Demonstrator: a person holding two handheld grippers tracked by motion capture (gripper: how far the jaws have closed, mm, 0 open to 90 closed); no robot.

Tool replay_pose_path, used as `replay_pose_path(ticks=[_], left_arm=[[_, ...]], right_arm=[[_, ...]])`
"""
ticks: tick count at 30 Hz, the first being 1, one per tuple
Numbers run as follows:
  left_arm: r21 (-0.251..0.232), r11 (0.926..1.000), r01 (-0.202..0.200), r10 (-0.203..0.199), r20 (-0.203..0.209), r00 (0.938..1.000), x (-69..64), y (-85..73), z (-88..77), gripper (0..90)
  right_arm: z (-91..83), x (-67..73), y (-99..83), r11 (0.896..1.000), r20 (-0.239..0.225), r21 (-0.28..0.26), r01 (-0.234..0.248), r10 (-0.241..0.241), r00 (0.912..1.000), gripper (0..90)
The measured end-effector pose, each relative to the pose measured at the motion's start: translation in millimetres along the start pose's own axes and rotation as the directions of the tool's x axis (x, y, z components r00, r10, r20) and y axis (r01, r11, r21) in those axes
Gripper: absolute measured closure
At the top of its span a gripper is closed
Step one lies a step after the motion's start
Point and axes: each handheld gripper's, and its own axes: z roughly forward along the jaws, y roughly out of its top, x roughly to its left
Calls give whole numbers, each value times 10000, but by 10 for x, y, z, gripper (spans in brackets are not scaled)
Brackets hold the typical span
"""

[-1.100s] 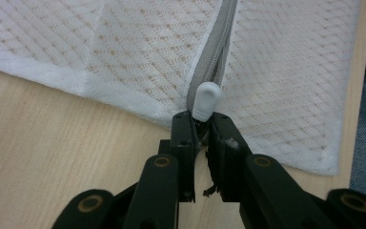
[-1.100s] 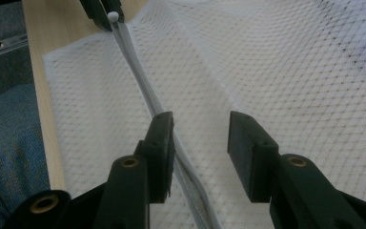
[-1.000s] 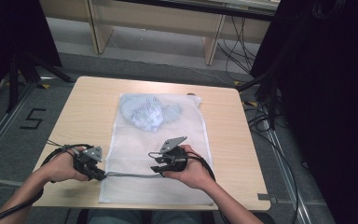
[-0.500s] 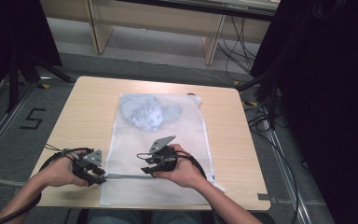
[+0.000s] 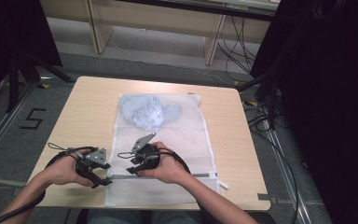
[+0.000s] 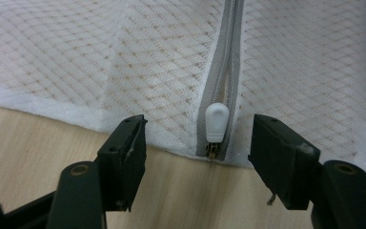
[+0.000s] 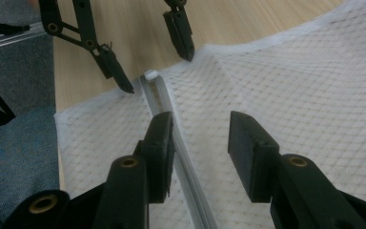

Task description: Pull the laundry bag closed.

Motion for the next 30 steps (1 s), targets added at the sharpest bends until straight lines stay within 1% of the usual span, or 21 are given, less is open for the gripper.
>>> replay_pose_path(ticks=[1,2,3,4,5,7,8,9,11,15,16,18,19,20,21,22,23,26,27,29,30], left_arm=[[-39,9998,213,-213,63,9998,-19,-3,16,363],[301,9995,29,-30,30,10000,-15,-6,41,368],[301,9995,29,-30,30,10000,-15,-6,41,371],[127,9999,-52,49,171,9998,-5,-6,44,371],[87,9999,94,-96,247,9996,-7,-5,42,422],[134,9999,79,-82,211,9997,-4,-4,34,446],[246,9995,206,-210,180,9996,-11,-4,26,446],[228,9996,187,-191,202,9996,-12,-5,25,463],[-15,9996,265,-265,280,9993,-15,-13,42,504],[-99,9997,232,-231,145,9996,-19,-23,41,557],[-115,9999,102,-101,79,9999,-15,-27,35,566],[-28,9999,112,-112,72,9999,-5,-32,30,586],[-151,9996,251,-250,93,9996,-13,-38,31,600],[-169,9996,233,-232,53,9997,-14,-40,32,614],[-180,9996,217,-217,30,9998,-17,-42,31,628],[-113,9999,94,-94,0,10000,-12,-42,27,635],[-103,9999,63,-64,-28,10000,-17,-42,27,637],[-180,9998,127,-128,-36,9999,-36,-46,29,637],[-112,9999,-17,15,-111,9999,-30,-52,24,637],[-261,9997,33,-35,-78,10000,-40,-73,20,642],[-261,9997,33,-35,-78,10000,-40,-73,20,645]], right_arm=[[0,0,0,10000,0,0,0,0,10000,620],[39,-1,25,9998,-47,73,168,-168,9998,627],[39,-1,25,9998,-47,73,168,-168,9998,627],[50,-2,35,9997,-78,121,221,-220,9997,630],[92,6,59,9996,-121,149,252,-250,9996,640],[102,5,68,9994,-147,157,311,-309,9994,645],[120,5,79,9994,-184,156,317,-314,9993,651],[138,10,92,9994,-262,148,312,-308,9992,659],[175,21,114,9994,-337,193,293,-287,9990,673],[260,54,157,9983,-503,287,499,-484,9976,691],[286,60,167,9976,-454,309,621,-607,9971,699],[306,71,171,9979,-459,299,581,-567,9973,701],[345,78,190,9970,-587,331,697,-677,9960,704],[357,86,193,9975,-684,346,615,-590,9959,704],[373,80,200,9967,-593,349,734,-712,9957,705],[388,90,204,9973,-704,352,652,-626,9956,705],[407,85,207,9967,-622,329,736,-714,9955,706],[456,91,214,9969,-726,380,682,-653,9952,708],[456,91,214,9969,-726,380,682,-653,9952,708],[485,87,219,9945,-826,473,933,-892,9926,713],[495,93,224,9951,-842,421,893,-855,9928,715]])
